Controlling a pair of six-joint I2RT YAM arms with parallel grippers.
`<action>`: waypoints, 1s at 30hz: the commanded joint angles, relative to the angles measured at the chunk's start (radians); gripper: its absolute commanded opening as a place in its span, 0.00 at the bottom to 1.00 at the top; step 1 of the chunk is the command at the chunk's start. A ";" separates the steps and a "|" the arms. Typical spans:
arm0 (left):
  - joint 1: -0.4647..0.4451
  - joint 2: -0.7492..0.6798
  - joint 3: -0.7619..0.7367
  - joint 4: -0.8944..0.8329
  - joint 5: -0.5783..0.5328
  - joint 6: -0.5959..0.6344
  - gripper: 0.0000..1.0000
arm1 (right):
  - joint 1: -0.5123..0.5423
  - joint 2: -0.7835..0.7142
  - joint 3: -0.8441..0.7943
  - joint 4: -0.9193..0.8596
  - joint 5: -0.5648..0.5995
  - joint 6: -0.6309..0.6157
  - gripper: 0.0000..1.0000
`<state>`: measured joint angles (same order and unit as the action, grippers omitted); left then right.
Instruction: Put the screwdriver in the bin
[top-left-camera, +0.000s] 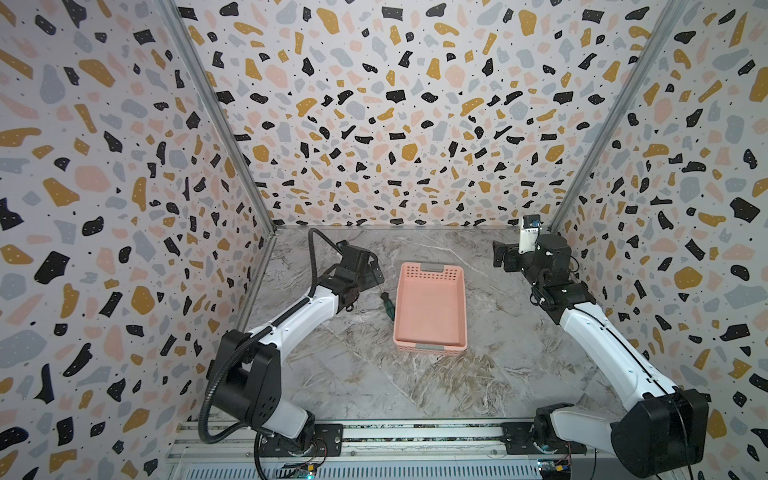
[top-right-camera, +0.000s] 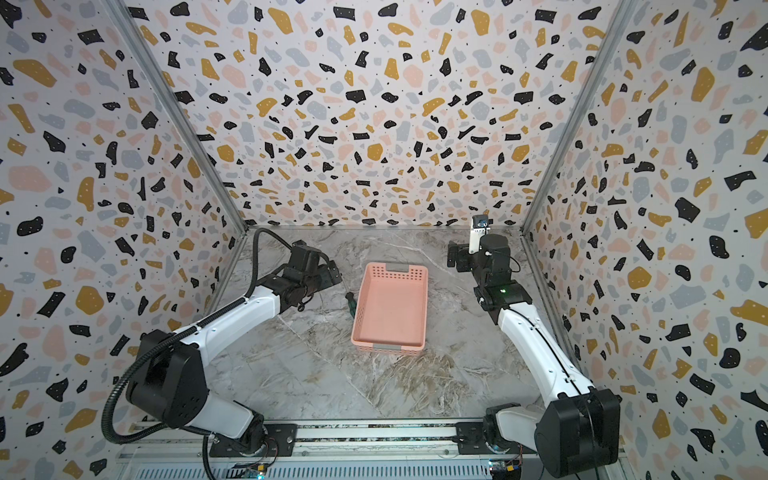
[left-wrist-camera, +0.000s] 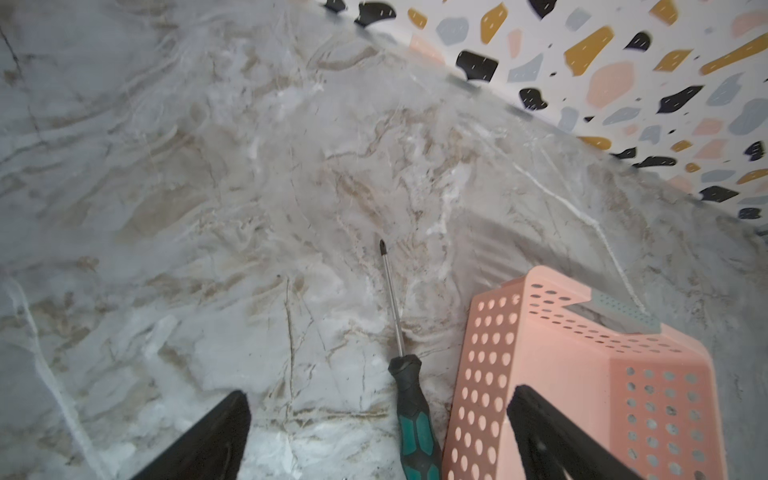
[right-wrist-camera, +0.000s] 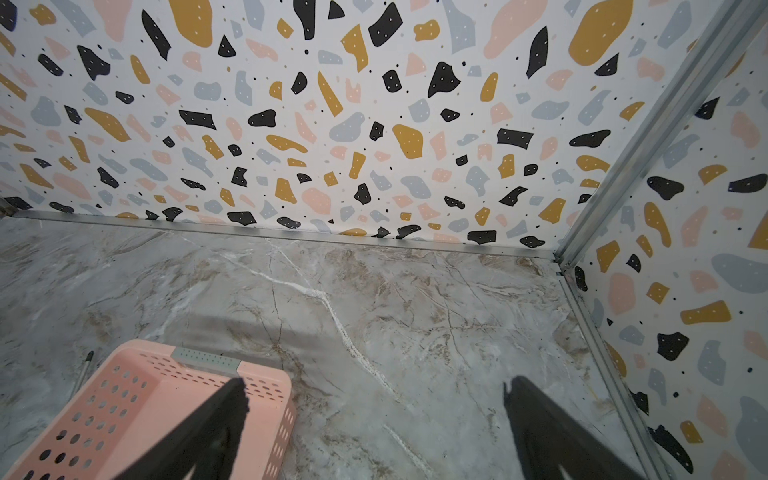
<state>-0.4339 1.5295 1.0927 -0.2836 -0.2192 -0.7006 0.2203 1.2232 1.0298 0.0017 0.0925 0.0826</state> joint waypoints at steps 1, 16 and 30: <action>-0.035 0.020 0.023 -0.053 -0.017 -0.067 1.00 | 0.001 -0.022 0.017 -0.011 -0.033 0.030 0.99; -0.054 0.155 -0.009 0.016 0.018 -0.117 0.97 | 0.004 -0.023 0.049 -0.087 -0.100 0.102 0.99; -0.059 0.251 0.032 0.057 0.088 -0.142 0.91 | 0.188 -0.143 -0.162 -0.094 -0.063 0.272 0.99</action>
<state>-0.4858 1.7668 1.0966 -0.2466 -0.1623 -0.8307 0.3813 1.1286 0.8997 -0.0780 0.0135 0.2935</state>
